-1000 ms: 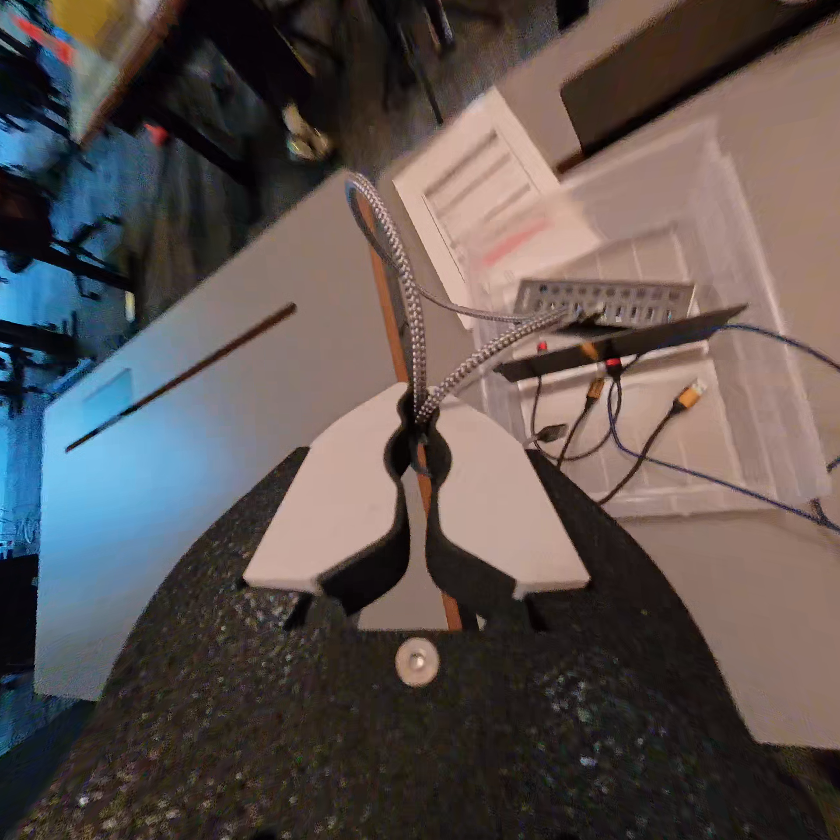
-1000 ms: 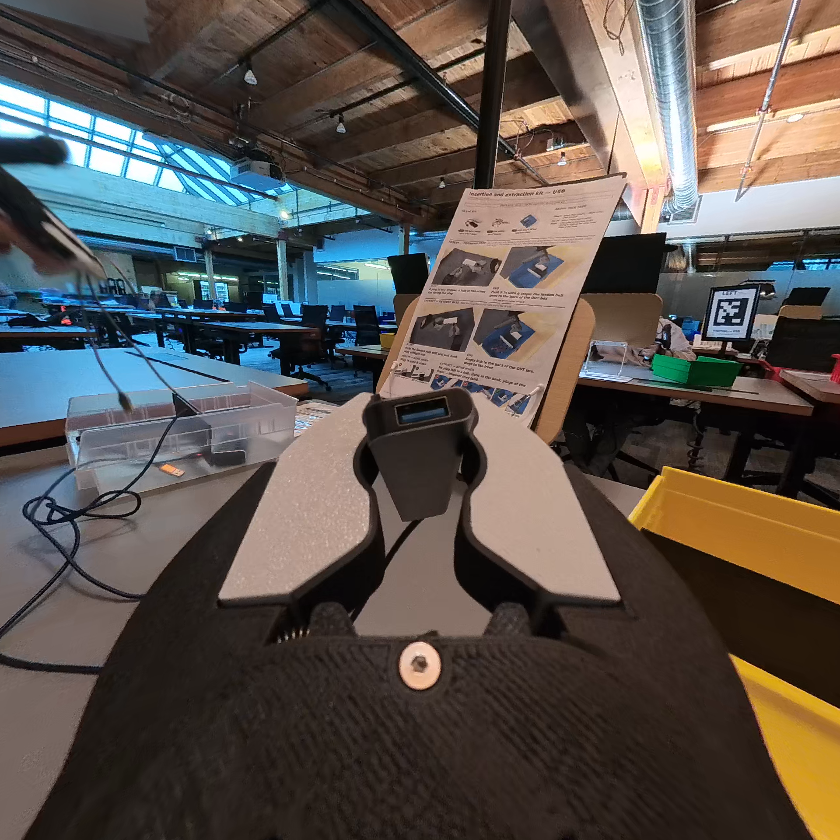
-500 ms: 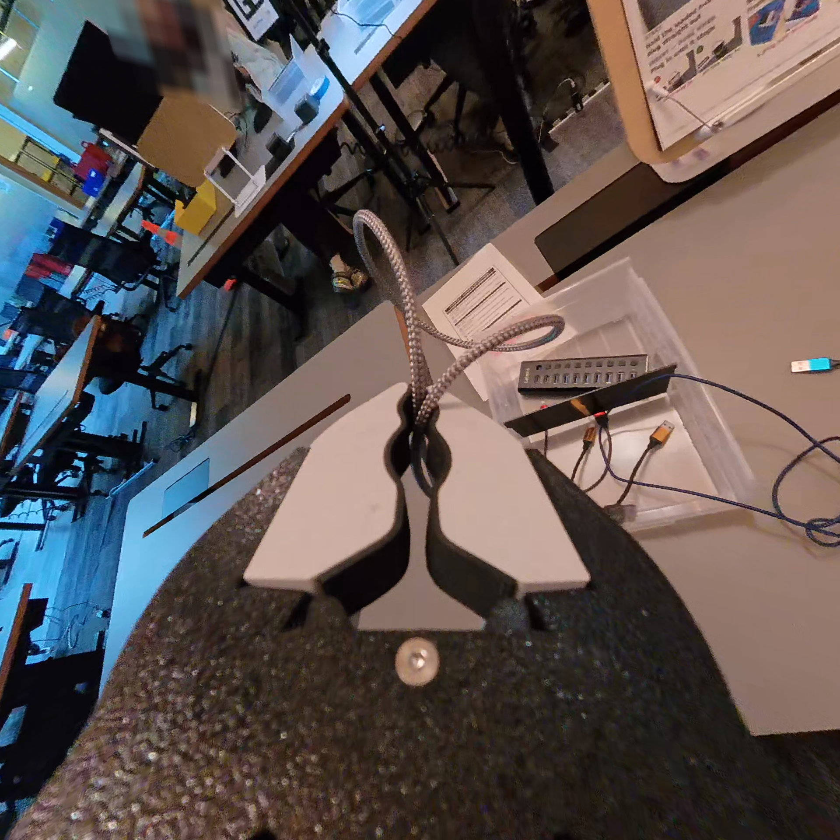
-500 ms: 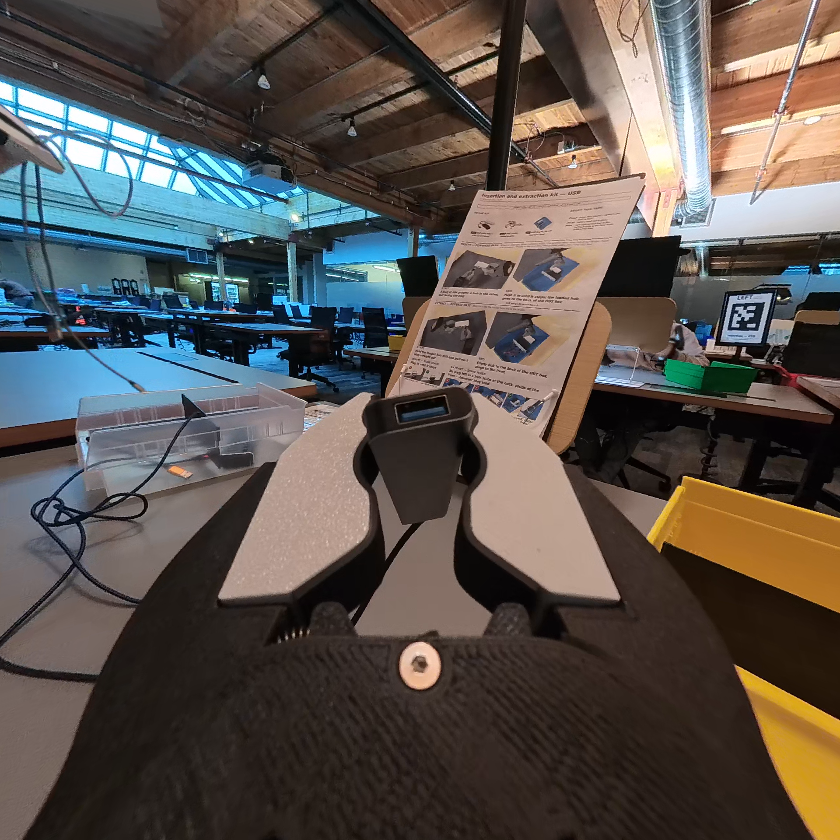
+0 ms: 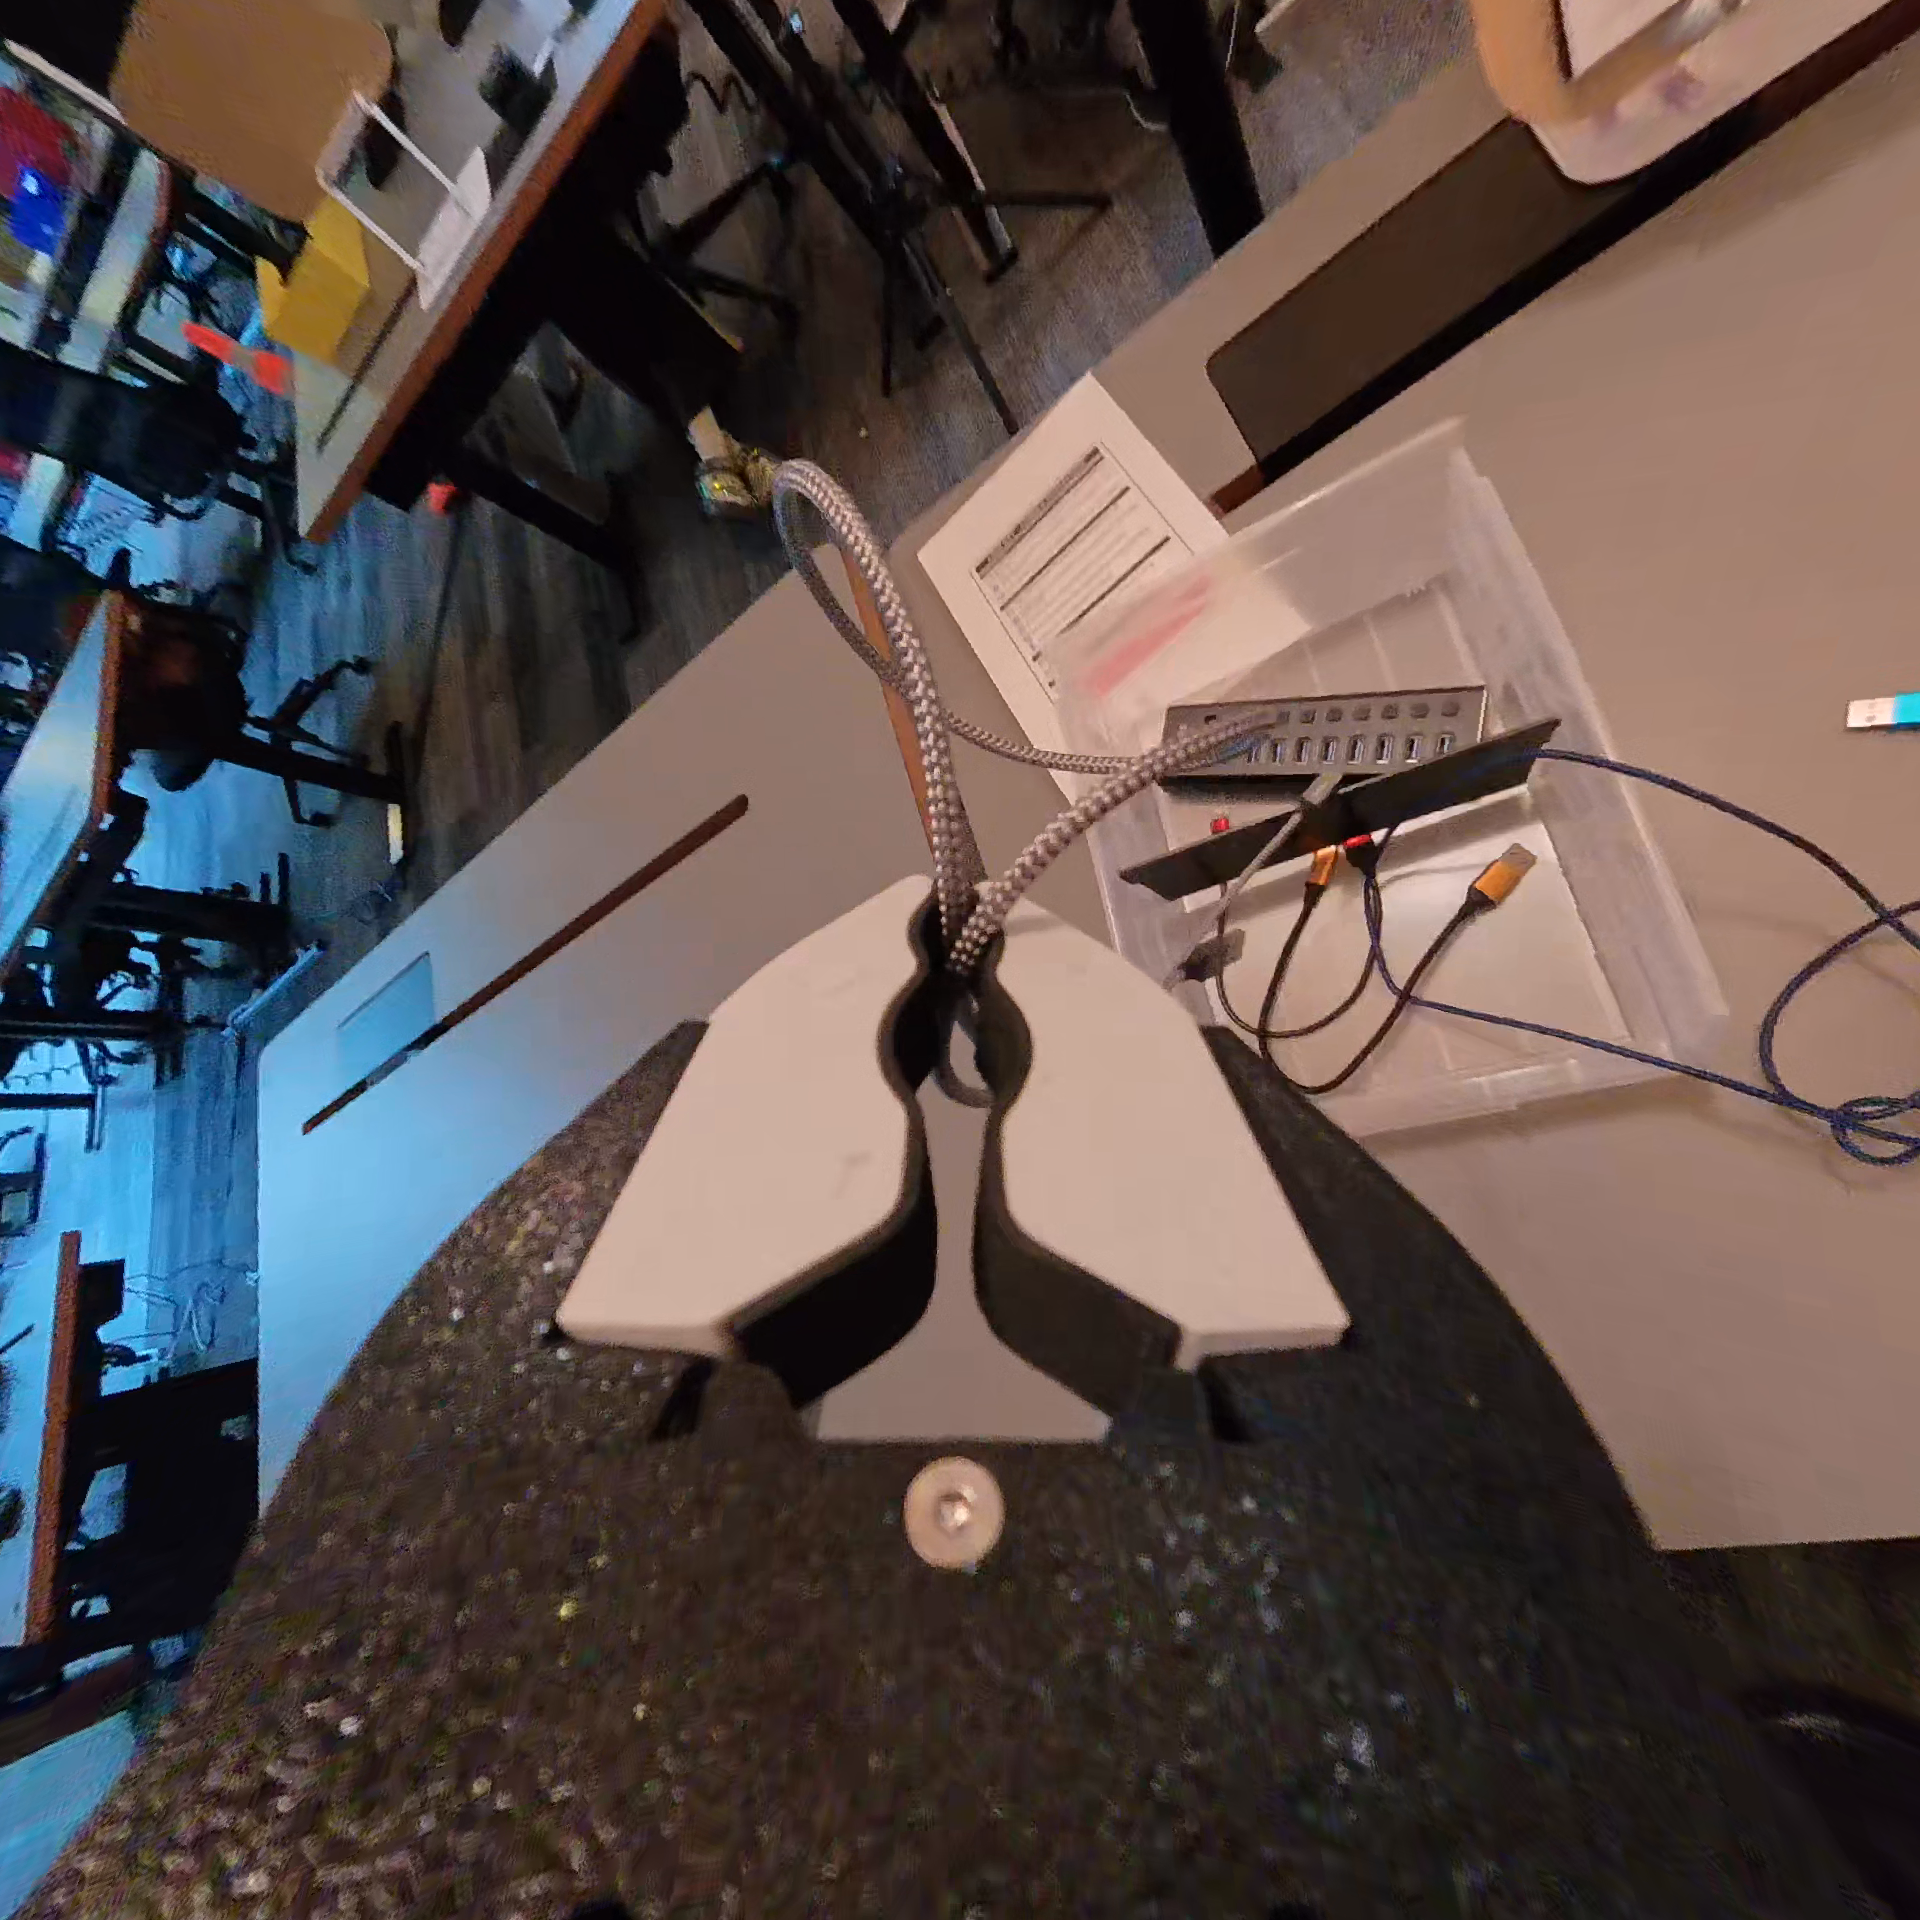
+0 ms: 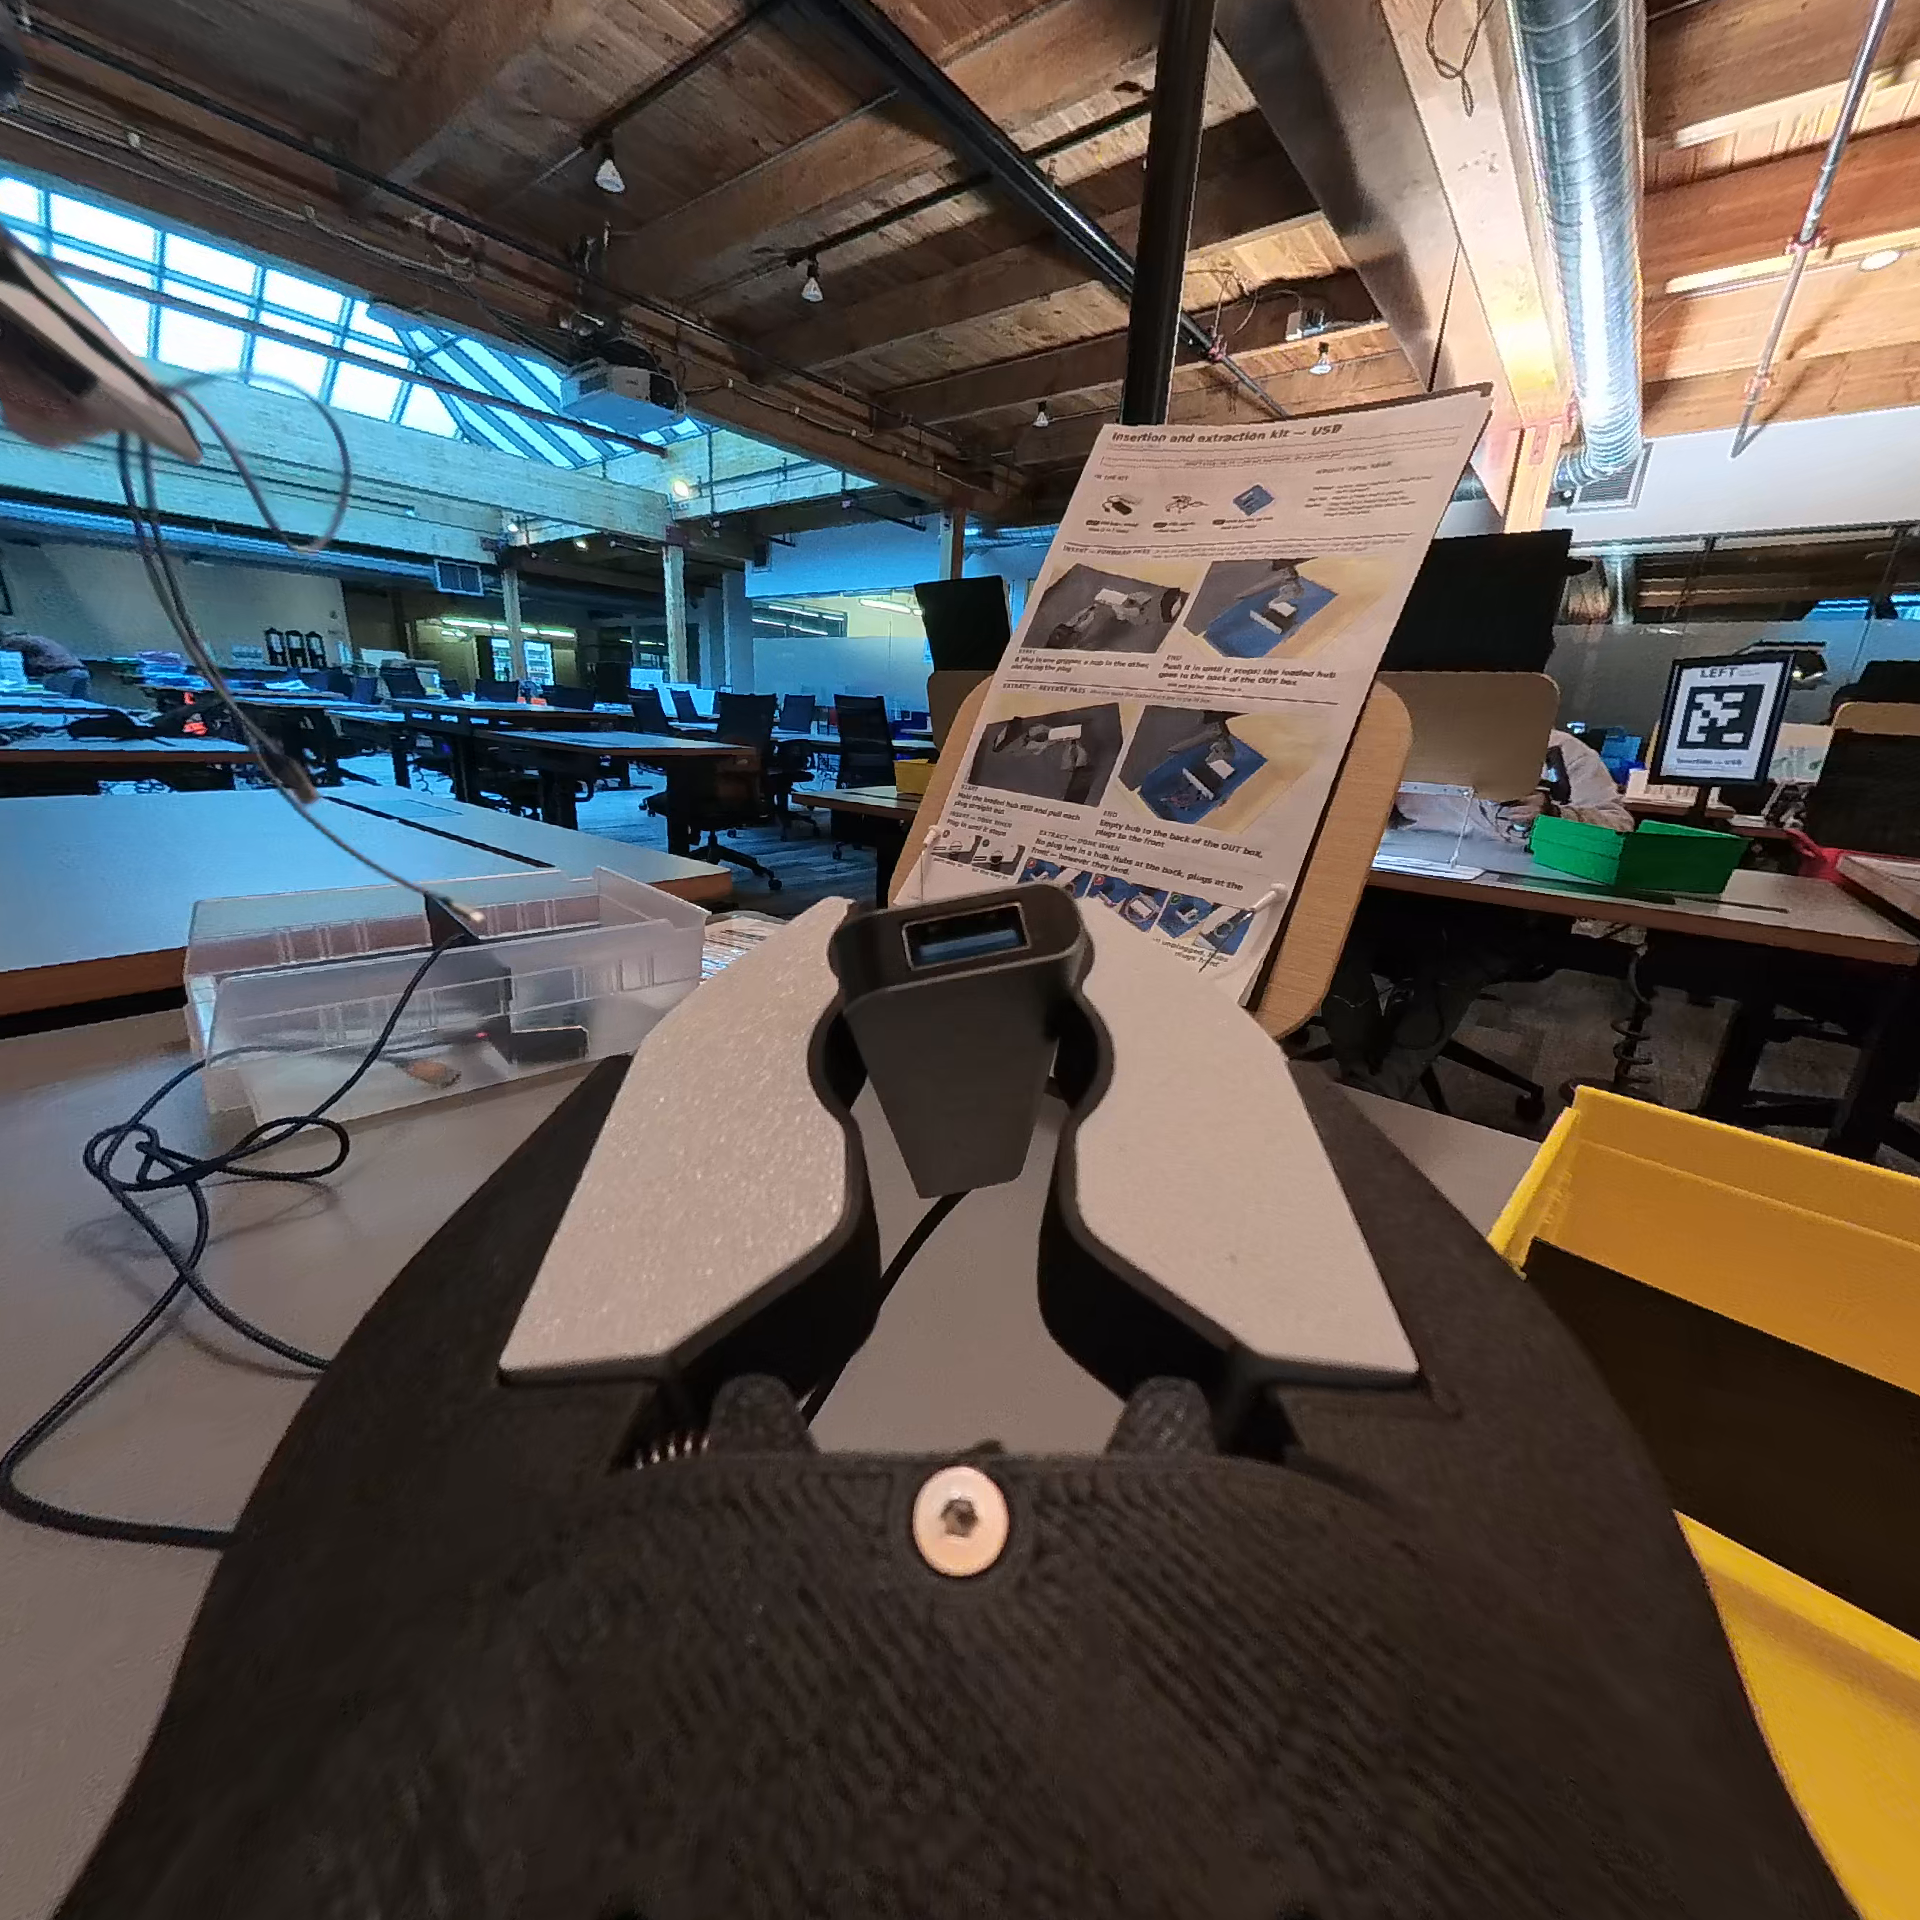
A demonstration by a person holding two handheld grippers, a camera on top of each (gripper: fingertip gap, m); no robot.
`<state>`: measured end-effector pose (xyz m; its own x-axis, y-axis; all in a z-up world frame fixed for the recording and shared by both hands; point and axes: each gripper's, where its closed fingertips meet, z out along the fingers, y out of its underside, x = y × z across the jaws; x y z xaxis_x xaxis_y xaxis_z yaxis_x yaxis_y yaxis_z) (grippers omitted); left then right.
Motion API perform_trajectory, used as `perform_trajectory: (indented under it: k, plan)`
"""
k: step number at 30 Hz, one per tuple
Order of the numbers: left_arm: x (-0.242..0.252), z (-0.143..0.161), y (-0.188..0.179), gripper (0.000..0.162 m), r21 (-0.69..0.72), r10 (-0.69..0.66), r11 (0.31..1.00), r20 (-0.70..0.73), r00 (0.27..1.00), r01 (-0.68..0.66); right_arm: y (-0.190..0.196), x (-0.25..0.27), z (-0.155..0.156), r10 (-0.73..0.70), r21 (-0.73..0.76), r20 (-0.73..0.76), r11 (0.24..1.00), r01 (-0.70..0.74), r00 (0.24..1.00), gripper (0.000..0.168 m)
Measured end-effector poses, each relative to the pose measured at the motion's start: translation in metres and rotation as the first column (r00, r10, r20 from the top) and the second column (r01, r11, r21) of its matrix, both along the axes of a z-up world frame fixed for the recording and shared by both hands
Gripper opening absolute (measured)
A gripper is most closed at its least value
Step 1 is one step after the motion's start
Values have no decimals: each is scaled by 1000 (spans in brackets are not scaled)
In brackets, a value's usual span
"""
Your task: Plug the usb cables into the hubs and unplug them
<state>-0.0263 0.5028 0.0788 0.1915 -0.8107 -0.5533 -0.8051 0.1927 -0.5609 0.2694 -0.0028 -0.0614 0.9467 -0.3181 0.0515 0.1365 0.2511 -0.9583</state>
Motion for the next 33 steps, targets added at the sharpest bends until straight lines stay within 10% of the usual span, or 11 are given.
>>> perform_trajectory:
  k: [22, 27, 33]
  plan:
    - [2, -282, 17, 10, -411, -36, 899, -412, 910, -150, -3, -2, 1, -1, 0, 0, 1000, 1, 1000, 34]
    - [-3, -286, 14, 66, -438, -10, 877, -431, 902, -199, -1, -4, -1, 6, -8, 1, 1000, -6, 1000, 34]
    - [-7, -211, 8, 72, -463, 141, 840, -316, 938, -283, -2, -4, 0, 1, -13, 5, 1000, -1, 1000, 34]
